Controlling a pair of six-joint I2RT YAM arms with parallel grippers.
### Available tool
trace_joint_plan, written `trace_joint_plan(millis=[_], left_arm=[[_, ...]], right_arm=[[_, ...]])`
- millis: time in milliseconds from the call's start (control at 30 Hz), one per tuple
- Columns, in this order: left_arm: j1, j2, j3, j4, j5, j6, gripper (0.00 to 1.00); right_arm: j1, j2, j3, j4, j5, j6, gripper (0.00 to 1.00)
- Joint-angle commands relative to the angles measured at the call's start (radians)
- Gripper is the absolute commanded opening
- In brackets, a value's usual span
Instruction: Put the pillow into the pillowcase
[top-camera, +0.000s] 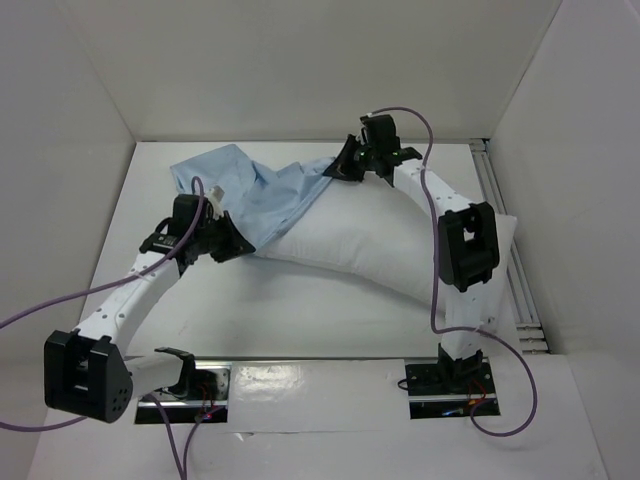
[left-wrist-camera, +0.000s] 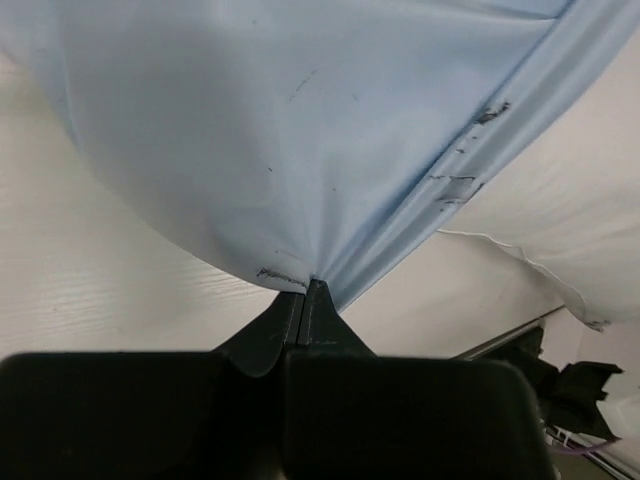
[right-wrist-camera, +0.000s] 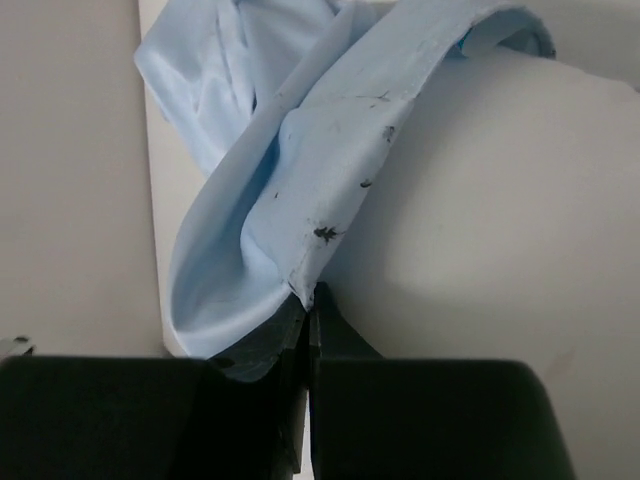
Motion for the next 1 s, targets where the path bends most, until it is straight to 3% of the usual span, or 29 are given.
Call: trace_joint_plan(millis=[0,33,100,233,333,467,600,800,967], left_arm=[[0.015,-0.002,-0.107,-0.112,-0.090,0.036,0.00],[0.015,-0.002,-0.107,-0.102,-0.080,0.022,0.00],[0.015,-0.002,-0.118,-0.090,-0.068,0.022,0.00],[0.015,-0.002,-0.098,-0.090,-0.068,0.022,0.00],[0.015,0.009,-0.098,-0.099,-0.068,0.031,0.00],[0.015,0.009,-0.109,-0.090,-0.047,0.022,0.00],[0.015,0.000,-0.109,-0.090,-0.046,0.013,0.00],[0.015,0.000,-0.078,-0.090,-0.037,0.013,0.00],[0.015,-0.009,-0.069,-0.099,-0.027,0.013,0.00]], right_arm=[[-0.052,0.024,0.103,-0.006,0.073,-0.084,0.06],[-0.035,0.024,0.123,-0.041,0.083,-0.154,0.21],[-0.014,0.009,0.137,-0.094,0.156,-0.231,0.65],[0.069,-0.196,-0.017,-0.108,0.365,-0.389,0.94],[0.123,-0.302,-0.147,-0.098,0.477,-0.518,0.95],[0.326,-0.462,-0.309,-0.098,0.549,-0.737,0.95],[0.512,-0.522,-0.430,-0.098,0.694,-0.792,0.98],[0.694,-0.440,-0.487,-0.060,0.775,-0.811,1.00],[0.709,-0.332,-0.510,0.082,0.890,-0.811,0.98]])
